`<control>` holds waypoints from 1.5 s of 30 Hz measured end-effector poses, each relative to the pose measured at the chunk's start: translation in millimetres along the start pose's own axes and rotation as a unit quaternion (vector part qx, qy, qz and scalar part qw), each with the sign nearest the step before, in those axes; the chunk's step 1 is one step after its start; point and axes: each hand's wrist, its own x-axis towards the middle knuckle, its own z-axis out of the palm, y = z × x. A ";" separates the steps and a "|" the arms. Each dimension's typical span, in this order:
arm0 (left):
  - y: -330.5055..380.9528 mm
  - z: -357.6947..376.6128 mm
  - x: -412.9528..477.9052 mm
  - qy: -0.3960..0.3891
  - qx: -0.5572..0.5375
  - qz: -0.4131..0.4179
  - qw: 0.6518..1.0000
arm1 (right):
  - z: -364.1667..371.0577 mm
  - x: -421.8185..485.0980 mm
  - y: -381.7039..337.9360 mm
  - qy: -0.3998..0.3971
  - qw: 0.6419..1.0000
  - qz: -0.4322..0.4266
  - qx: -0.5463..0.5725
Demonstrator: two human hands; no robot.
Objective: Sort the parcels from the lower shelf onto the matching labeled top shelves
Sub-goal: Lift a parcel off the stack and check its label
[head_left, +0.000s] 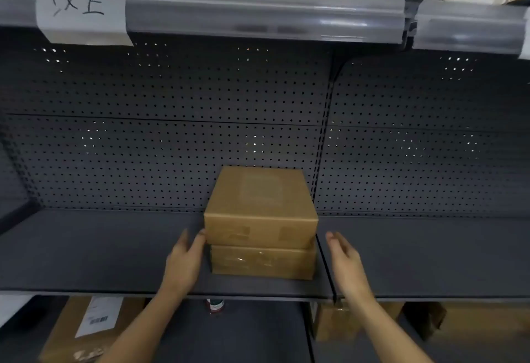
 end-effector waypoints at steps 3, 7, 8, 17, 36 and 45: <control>17.5 6.4 18.7 -0.022 -0.021 0.009 0.999 | 12.5 22.0 -13.3 -0.033 0.999 0.001 -0.015; 26.9 19.6 36.8 -0.038 -0.029 -0.004 0.999 | 33.0 36.3 -27.0 -0.057 0.998 0.022 -0.029; 29.9 22.3 36.3 -0.038 -0.037 -0.011 0.999 | 36.1 38.8 -27.4 -0.059 0.998 0.026 -0.028; 29.0 28.4 31.8 -0.002 -0.116 0.002 0.993 | 39.7 31.0 -27.7 -0.030 0.999 0.012 0.012; 29.2 20.1 -14.6 0.073 0.339 0.393 0.852 | 28.2 9.2 -53.3 0.013 0.976 -0.052 0.209; 35.2 41.1 -30.7 0.061 0.489 0.434 0.754 | 32.9 -9.3 -56.1 -0.028 0.975 -0.066 0.211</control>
